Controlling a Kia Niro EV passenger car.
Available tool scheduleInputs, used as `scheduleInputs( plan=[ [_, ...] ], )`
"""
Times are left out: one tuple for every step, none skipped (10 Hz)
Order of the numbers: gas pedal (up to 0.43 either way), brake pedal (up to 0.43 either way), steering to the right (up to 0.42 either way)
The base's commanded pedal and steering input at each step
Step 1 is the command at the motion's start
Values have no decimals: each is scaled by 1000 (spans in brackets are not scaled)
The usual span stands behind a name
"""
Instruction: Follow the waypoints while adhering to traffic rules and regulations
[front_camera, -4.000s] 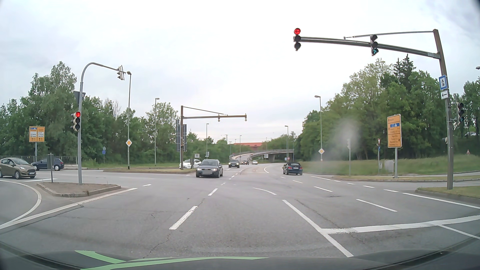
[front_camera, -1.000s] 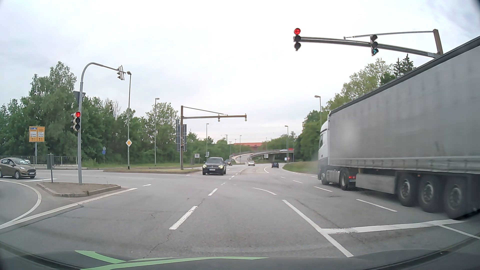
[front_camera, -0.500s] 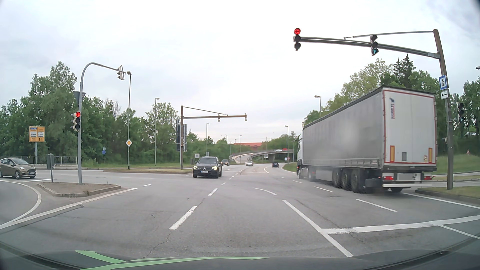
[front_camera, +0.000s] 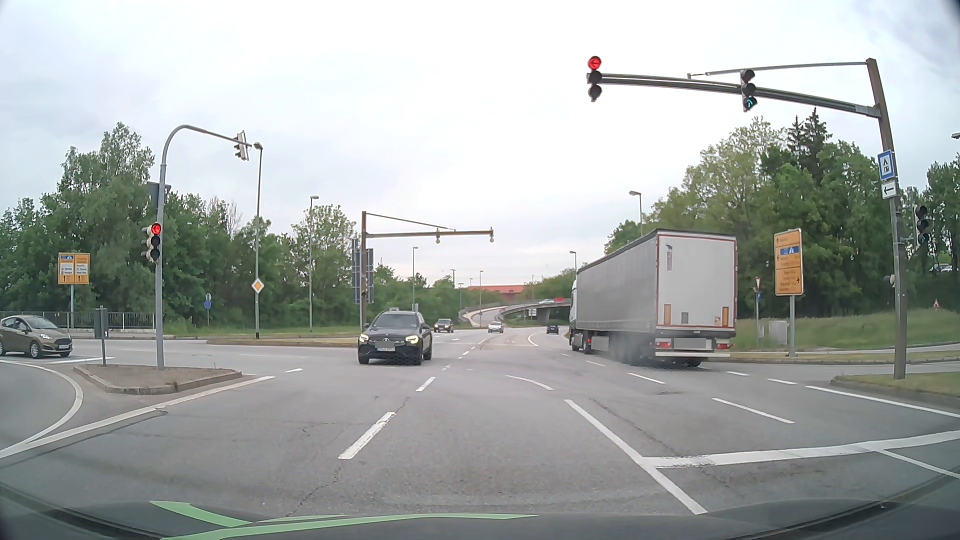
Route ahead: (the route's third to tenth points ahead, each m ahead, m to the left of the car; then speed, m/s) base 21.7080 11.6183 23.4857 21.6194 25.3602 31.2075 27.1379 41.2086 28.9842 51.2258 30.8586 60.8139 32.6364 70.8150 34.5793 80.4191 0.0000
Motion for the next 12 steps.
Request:
scheduleInputs(
  plan=[
    [0,323,4],
    [0,329,4],
    [0,323,4],
    [0,329,4],
    [0,323,4],
    [0,329,4],
    [0,323,4],
    [0,213,4],
    [0,0,4],
    [0,0,4],
    [0,0,4],
    [0,0,4]
  ],
)
